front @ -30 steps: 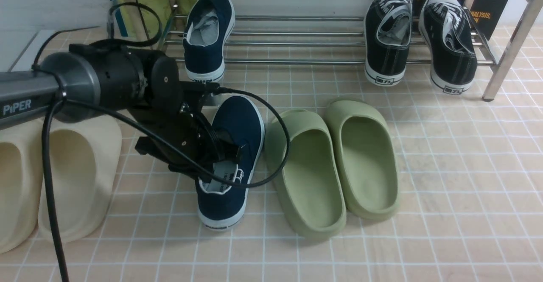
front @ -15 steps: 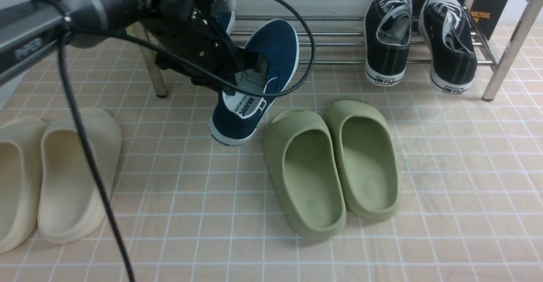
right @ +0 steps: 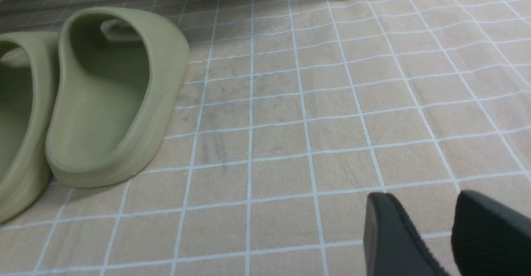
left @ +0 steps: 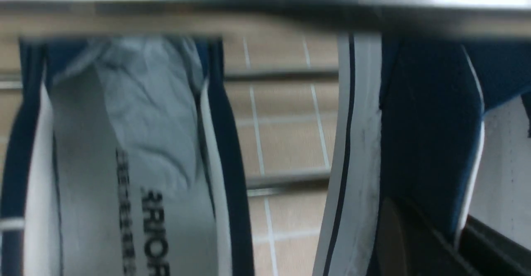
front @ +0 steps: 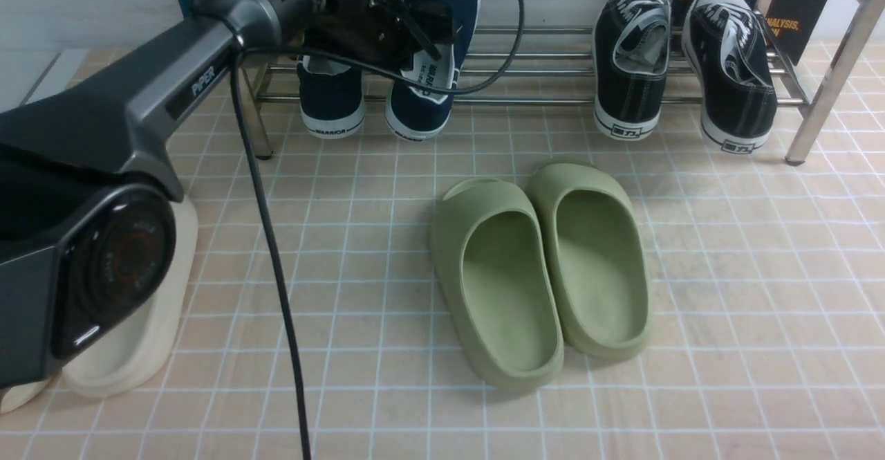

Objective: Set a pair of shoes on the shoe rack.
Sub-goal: Use the left arm to put a shoe into the shoe rack

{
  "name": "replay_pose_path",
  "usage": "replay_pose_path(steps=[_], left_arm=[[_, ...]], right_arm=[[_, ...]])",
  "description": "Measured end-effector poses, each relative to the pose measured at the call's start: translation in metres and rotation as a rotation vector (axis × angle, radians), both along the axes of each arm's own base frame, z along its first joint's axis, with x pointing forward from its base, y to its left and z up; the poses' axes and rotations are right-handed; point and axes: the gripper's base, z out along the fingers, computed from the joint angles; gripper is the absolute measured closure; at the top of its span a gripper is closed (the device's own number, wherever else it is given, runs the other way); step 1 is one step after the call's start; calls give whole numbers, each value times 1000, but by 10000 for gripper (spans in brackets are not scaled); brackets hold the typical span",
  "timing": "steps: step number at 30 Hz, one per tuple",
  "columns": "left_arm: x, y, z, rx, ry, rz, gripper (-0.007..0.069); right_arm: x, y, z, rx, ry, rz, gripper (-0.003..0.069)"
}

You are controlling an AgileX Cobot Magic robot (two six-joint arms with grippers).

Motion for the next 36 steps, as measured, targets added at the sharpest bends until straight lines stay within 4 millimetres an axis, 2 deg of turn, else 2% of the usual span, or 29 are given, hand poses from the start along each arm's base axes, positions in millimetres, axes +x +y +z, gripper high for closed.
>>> replay_pose_path(steps=[4, 9, 13, 16, 19, 21, 23, 24, 31, 34, 36], left_arm=[[7, -1, -11, -7, -20, 7, 545], [10, 0, -8, -13, -66, 20, 373], [7, 2, 3, -38, -76, 35, 252], [-1, 5, 24, -48, -85, 40, 218], [-11, 10, 46, -38, -88, 40, 235], [-19, 14, 60, 3, -85, 32, 276], [-23, 17, 64, 32, -70, 32, 302], [-28, 20, 64, 65, -29, 34, 358], [-38, 14, 52, 90, 120, -25, 566], [-42, 11, 51, 140, 131, -83, 615], [-47, 14, 55, 198, 140, -115, 622]], right_arm=[[0, 0, 0, 1, 0, 0, 420], [0, 0, 0, 1, 0, 0, 420], [0, 0, 0, 1, 0, 0, 420], [0, 0, 0, 1, 0, 0, 420], [0, 0, 0, 0, 0, 0, 420], [0, 0, 0, 0, 0, 0, 420], [0, 0, 0, 0, 0, 0, 420], [0, 0, 0, 0, 0, 0, 420], [0, 0, 0, 0, 0, 0, 420], [0, 0, 0, 0, 0, 0, 420], [0, 0, 0, 0, 0, 0, 420]])
